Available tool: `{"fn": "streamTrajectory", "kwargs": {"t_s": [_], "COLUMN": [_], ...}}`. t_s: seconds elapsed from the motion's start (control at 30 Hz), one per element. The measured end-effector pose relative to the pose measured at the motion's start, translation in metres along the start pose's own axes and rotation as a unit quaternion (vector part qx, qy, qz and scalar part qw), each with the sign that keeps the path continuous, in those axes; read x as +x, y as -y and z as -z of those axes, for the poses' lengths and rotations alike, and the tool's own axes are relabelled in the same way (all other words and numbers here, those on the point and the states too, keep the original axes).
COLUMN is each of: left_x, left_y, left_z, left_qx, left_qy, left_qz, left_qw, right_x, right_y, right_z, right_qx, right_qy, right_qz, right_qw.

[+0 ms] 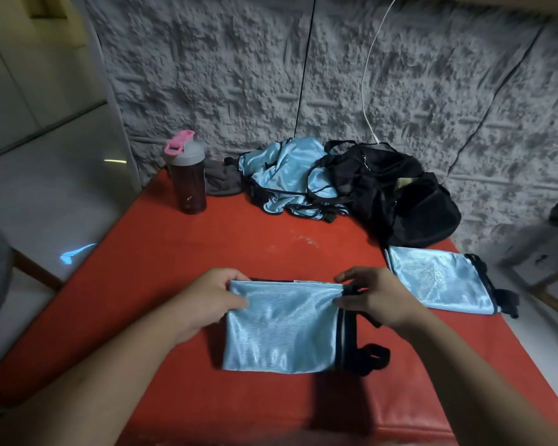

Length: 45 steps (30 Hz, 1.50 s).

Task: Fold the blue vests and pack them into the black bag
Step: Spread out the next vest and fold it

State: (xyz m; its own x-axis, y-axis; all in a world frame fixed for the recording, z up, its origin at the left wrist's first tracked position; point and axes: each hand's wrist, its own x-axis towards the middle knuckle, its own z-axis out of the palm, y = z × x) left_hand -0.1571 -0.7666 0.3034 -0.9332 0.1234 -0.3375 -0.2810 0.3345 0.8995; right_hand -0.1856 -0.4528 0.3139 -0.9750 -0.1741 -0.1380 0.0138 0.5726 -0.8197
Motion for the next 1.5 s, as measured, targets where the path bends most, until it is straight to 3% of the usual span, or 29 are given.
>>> {"fn": "streamTrajectory", "kwargs": {"t_s": [0.23,0.67,0.83,1.03,1.1,1.17,1.2,1.27,1.33,1.43,1.5], "left_x": [0.035,0.049,0.049,0.047,0.039,0.031,0.028,0.027,0.032,0.039,0.041], "left_y": [0.011,0.024,0.028,0.026,0.017,0.012,0.011,0.021,0.036,0.056,0.064], "left_z": [-0.011,-0.015,-0.018,-0.028,-0.036,-0.054,-0.067,-0.092,-0.106,-0.099,-0.094], "left_qx": [-0.006,0.022,0.130,0.324,0.420,0.455,0.445,0.443,0.460,0.502,0.537], "left_qy": [-0.059,-0.065,-0.099,-0.123,-0.172,-0.213,-0.203,-0.167,-0.119,-0.108,-0.102], "left_qz": [0.016,0.027,-0.006,-0.033,-0.045,-0.148,-0.204,-0.270,-0.254,-0.230,-0.194], "left_qw": [0.998,0.997,0.987,0.937,0.890,0.852,0.848,0.838,0.842,0.827,0.815], "right_x": [0.035,0.051,0.055,0.053,0.047,0.036,0.028,0.012,0.003,-0.001,-0.002], "right_y": [-0.017,-0.026,-0.036,-0.041,-0.030,-0.010,-0.001,0.005,-0.009,-0.035,-0.042], "right_z": [-0.013,-0.024,-0.030,-0.037,-0.042,-0.056,-0.065,-0.087,-0.105,-0.110,-0.106], "right_qx": [-0.158,-0.191,-0.206,-0.275,-0.297,-0.307,-0.317,-0.337,-0.379,-0.443,-0.426], "right_qy": [-0.035,-0.106,-0.140,-0.167,-0.214,-0.261,-0.251,-0.147,-0.044,-0.053,-0.034], "right_qz": [-0.001,0.009,0.012,0.010,0.043,0.134,0.192,0.245,0.173,0.102,0.073], "right_qw": [0.987,0.976,0.968,0.947,0.930,0.905,0.894,0.897,0.908,0.889,0.901]}}
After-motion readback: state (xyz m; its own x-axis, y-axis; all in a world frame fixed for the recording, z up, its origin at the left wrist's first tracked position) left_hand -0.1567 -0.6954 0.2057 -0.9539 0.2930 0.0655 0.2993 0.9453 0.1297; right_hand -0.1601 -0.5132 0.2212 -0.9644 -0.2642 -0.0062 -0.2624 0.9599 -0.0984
